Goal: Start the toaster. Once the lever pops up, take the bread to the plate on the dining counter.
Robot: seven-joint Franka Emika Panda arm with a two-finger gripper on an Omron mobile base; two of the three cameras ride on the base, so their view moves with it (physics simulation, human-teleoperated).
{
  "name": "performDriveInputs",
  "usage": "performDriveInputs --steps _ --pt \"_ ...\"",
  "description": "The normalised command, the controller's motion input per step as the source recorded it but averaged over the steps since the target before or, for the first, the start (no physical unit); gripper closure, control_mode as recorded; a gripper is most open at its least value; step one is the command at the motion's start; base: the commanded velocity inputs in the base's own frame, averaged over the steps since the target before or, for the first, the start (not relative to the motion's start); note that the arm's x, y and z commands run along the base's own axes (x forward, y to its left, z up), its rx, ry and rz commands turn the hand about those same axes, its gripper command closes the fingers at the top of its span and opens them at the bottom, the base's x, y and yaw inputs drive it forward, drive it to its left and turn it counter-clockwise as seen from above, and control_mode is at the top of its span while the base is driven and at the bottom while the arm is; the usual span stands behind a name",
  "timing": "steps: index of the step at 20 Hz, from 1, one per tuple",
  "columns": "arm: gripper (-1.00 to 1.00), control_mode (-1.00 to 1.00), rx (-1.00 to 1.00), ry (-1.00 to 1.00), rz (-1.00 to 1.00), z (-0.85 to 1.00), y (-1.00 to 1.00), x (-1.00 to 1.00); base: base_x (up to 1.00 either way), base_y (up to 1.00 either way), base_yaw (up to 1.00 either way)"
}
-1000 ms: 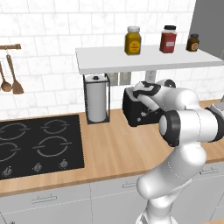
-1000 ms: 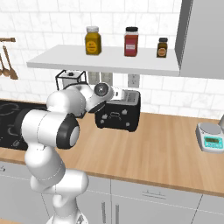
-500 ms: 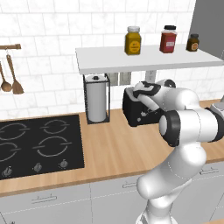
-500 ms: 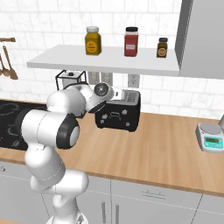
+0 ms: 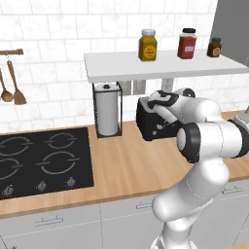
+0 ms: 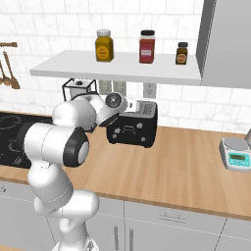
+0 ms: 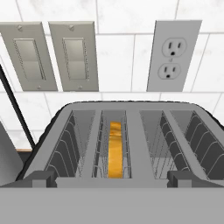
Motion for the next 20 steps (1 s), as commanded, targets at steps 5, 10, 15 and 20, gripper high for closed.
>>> performDriveInputs --steps 5,10,15,20 --pt "-1.0 -1.0 0.0 0.0 0.0 0.0 0.0 0.0 0.0 0.0 0.0" --pt "-1.0 -1.0 0.0 0.0 0.0 0.0 0.0 0.0 0.0 0.0 0.0" --pt "-1.0 -1.0 0.0 0.0 0.0 0.0 0.0 0.0 0.0 0.0 0.0" --pt "-1.0 -1.0 0.0 0.0 0.0 0.0 0.0 0.0 0.0 0.0 0.0"
